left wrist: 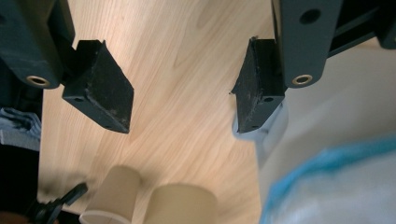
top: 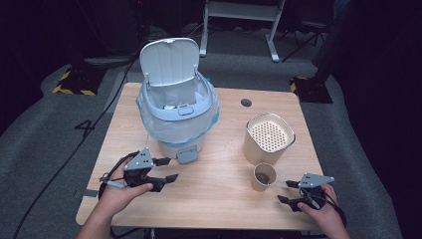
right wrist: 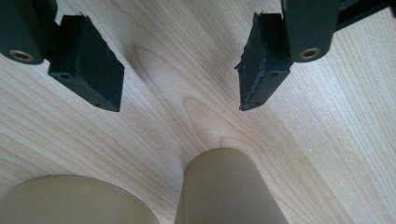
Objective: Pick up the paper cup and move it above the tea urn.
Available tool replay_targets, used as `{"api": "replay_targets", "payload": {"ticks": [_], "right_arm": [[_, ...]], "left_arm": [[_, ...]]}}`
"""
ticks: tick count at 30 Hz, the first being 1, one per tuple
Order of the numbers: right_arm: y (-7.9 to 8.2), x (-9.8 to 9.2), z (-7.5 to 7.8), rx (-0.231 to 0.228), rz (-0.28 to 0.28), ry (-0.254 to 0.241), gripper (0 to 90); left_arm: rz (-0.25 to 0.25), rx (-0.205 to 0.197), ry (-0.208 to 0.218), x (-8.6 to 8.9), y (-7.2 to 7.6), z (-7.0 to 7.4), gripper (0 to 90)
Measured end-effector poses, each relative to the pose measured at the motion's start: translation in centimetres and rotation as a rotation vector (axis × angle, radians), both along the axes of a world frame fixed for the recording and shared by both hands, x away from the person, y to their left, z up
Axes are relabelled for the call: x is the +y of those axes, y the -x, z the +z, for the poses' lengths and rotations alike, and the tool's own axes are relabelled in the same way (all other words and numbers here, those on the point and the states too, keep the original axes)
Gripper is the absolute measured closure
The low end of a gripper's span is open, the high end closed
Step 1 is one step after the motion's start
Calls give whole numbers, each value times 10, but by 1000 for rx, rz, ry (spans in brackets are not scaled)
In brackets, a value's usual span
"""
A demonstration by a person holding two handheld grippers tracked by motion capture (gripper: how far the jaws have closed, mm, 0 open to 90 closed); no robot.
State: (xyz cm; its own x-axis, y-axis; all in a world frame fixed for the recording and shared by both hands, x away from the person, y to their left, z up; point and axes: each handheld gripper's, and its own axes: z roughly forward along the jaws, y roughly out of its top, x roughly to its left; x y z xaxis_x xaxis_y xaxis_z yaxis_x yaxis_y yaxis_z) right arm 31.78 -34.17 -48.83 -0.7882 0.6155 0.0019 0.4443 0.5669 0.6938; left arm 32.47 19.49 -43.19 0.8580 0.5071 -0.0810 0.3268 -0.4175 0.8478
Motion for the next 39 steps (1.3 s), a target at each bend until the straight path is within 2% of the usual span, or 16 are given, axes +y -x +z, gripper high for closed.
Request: {"api": "replay_targets", "payload": {"ticks": [6, 9, 13, 14, 15, 17, 18, 19, 26, 27, 29, 32, 36, 39], "right_arm": [[2, 1, 1, -6, 18, -32, 317], [3, 2, 2, -12, 17, -45, 304], [3, 3, 2, -20, 17, -70, 290], [3, 3, 2, -20, 17, -70, 290], [3, 4, 2, -21, 16, -70, 284], [2, 5, 3, -29, 16, -80, 277], [3, 5, 3, -31, 15, -90, 271], [3, 5, 3, -31, 15, -90, 271], [1, 13, 4, -56, 26, -136, 204], [1, 13, 4, -56, 26, -136, 204], [-1, 16, 5, -61, 25, -162, 197], [-6, 23, 5, -69, 30, -201, 192], [-10, 29, 4, -83, 35, -208, 191], [-14, 38, 2, -110, 28, -185, 190]], "left_arm": [[25, 33, -20, 4, -4, -16, 375], [35, 47, -50, 3, -7, -24, 374], [43, 71, -66, 0, -9, -34, 360], [49, 77, -78, -1, -9, -37, 360], [50, 83, -117, -3, -10, -44, 358], [49, 87, -132, -4, -10, -46, 356], [48, 94, -162, -7, -11, -52, 355], [48, 94, -162, -7, -11, -52, 351], [56, 96, -242, -12, -14, -68, 319], [56, 96, -242, -12, -14, -68, 313], [53, 90, -212, -12, -14, -72, 289], [53, 99, -206, -11, -15, -72, 267], [58, 79, -236, -15, -14, -72, 238], [79, 82, -240, -17, -15, -72, 207]]}}
